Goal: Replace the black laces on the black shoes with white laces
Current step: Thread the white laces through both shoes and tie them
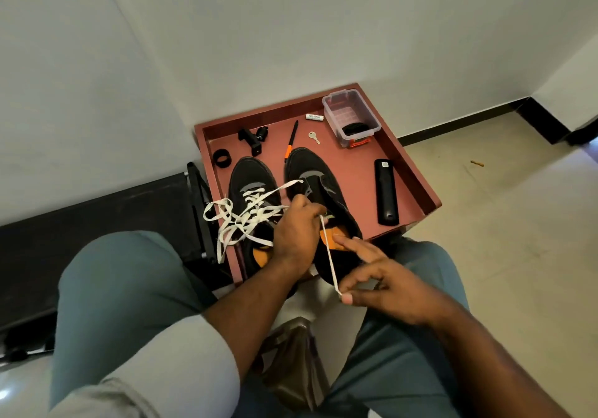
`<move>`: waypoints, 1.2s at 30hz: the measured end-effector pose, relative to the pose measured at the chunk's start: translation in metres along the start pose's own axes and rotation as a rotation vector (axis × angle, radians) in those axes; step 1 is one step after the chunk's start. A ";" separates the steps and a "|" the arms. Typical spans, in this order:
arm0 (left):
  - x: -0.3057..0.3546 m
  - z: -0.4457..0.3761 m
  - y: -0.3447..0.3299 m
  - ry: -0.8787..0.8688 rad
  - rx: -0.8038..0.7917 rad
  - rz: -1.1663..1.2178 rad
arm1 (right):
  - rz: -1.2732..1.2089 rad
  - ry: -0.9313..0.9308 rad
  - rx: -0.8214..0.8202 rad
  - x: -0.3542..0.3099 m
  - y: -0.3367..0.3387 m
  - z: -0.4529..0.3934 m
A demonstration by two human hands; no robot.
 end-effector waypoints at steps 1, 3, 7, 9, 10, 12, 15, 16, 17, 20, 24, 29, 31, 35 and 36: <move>0.003 0.001 0.001 -0.019 -0.028 -0.035 | -0.043 0.002 0.041 0.003 -0.004 0.001; 0.007 -0.001 0.007 -0.037 -0.059 -0.087 | -0.056 -0.038 0.129 0.013 -0.007 -0.005; 0.020 0.006 0.019 -0.105 -0.157 -0.228 | 0.297 -0.137 0.344 0.030 -0.001 -0.027; 0.029 0.024 0.020 -0.119 -0.241 -0.266 | 0.386 -0.127 0.420 0.030 0.003 -0.034; 0.032 0.037 0.018 -0.120 -0.309 -0.265 | 0.403 -0.124 0.430 0.029 0.004 -0.037; 0.038 0.068 0.009 -0.133 -0.524 -0.164 | 0.408 -0.129 0.444 0.029 0.003 -0.040; 0.057 0.108 -0.011 -0.291 -0.947 -0.006 | 0.389 -0.145 0.477 0.031 0.000 -0.044; 0.060 0.115 -0.017 -0.342 -1.055 0.002 | 0.387 -0.147 0.488 0.032 0.000 -0.045; 0.061 0.116 -0.017 -0.352 -1.121 0.002 | 0.380 -0.153 0.495 0.033 -0.001 -0.046; 0.046 0.102 -0.002 -0.180 -1.062 -0.042 | 0.353 -0.168 0.502 0.034 -0.003 -0.047; 0.019 0.081 0.013 0.352 -0.458 0.310 | 0.344 -0.145 0.517 0.034 -0.006 -0.046; 0.016 0.076 -0.021 0.811 -0.125 0.644 | 0.351 -0.123 0.520 0.035 -0.006 -0.043; 0.012 0.074 -0.029 0.791 -0.034 0.561 | 0.348 -0.122 0.525 0.035 -0.007 -0.041; 0.015 0.077 -0.025 0.576 -0.139 0.313 | 0.362 -0.135 0.513 0.035 -0.008 -0.041; 0.021 0.082 -0.027 0.485 -0.320 0.246 | 0.363 -0.141 0.516 0.035 -0.008 -0.041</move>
Point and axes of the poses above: each hand's wrist, its own z-axis away from the middle knuckle, its own y-axis out of the back of the hand, x = y × z, the point moved 4 cm from there along -z, towards the middle knuckle, and after that the axes turned 11 degrees about -y, right-handed, at the moved point
